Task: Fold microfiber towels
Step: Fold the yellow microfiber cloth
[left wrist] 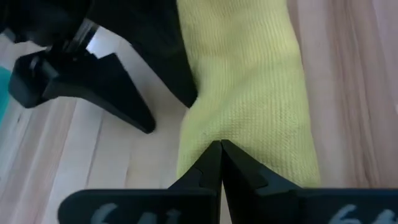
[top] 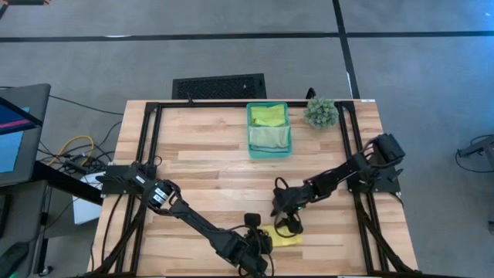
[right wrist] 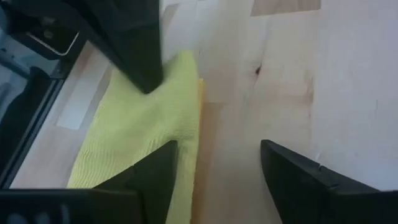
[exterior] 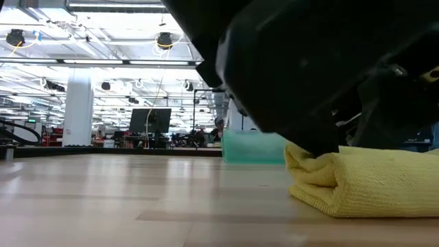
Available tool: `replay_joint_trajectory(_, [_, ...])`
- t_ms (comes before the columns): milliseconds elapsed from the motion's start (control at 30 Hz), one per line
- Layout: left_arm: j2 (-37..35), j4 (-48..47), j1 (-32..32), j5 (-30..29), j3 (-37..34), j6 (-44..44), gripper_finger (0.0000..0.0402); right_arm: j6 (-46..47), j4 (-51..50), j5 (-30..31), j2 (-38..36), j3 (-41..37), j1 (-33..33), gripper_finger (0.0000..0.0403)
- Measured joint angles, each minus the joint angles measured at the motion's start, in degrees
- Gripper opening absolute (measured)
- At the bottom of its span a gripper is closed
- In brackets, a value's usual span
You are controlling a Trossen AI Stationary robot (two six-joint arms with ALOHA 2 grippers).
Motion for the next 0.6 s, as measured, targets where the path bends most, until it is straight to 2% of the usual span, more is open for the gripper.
replay_joint_trajectory(200, [-0.01, -0.12, 0.09, -0.24, 0.04, -0.5, 0.0, 1.21, -2.95, 1.04, -3.11, -0.32, 2.78, 0.0236])
replay_joint_trajectory(333, [0.0, -4.67, -0.24, -0.44, 2.71, -2.37, 0.0, 1.36, -4.65, 3.21, -7.55, -0.23, 3.95, 0.0218])
replay_joint_trajectory(400, [0.0, -8.03, -0.73, -2.29, 4.5, -4.64, 0.0, 1.33, -5.56, 5.33, -8.39, -0.23, 4.79, 0.0209])
replay_joint_trajectory(500, [-0.01, -12.13, -1.47, -7.4, 7.03, -7.66, 0.0, 1.31, -4.81, 5.59, -8.38, -0.25, 6.03, 0.0197])
replay_joint_trajectory(600, [-0.04, -15.88, -2.0, -9.81, 8.48, -10.45, 0.0, 1.95, -4.18, 6.41, -7.45, -0.23, 7.24, 0.0187])
